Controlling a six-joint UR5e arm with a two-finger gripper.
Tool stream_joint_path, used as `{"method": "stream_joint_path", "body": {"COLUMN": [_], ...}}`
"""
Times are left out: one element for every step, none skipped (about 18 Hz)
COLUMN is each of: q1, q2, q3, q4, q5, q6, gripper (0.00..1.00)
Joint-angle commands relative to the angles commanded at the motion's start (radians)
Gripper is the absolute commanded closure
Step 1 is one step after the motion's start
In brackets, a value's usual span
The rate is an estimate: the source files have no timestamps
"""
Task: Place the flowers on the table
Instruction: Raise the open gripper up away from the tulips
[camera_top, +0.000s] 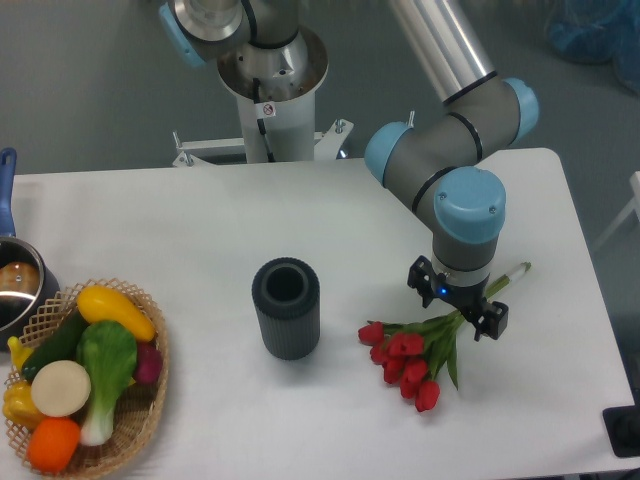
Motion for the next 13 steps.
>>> {"method": "stream_joint_path", "body": {"q1": [0.006, 0.014, 0.015, 0.017, 0.023, 0.026, 0.032, 0.041, 0.055, 0.061, 0.069, 0.084, 0.092], "q2": [0.009, 0.014, 0.019, 0.031, 0.043, 0.046, 0.048, 0.054, 0.064, 0.072, 0.08, 0.086, 0.088], "q3": [-0.003, -0.009, -0.02, -0.024, -0.025, -0.026, -0.026, -0.026, -0.026, -0.026, -0.028, -0.034, -0.038], "q4": [-0.002, -0.002, 0.005, 0.008, 0.008, 0.008, 0.008, 0.008, 0.008, 0.008, 0.006, 0.005, 0.002], "q5": [0.0, -0.002, 0.0, -0.002, -0.003, -0.008, -0.015, -0.023, -0.028, -0.029, -0.029, -0.028, -0.028], "q6": [-0.04, -0.048, -0.048, -0.047, -0.045, -0.045, -0.045, -0.045, -0.043, -0.04, -0.024, 0.027, 0.064], "gripper": [0.0, 0.0, 0.0, 0.0, 0.0, 0.0, 0.0, 0.0, 0.0, 0.0, 0.0, 0.0, 0.0]}}
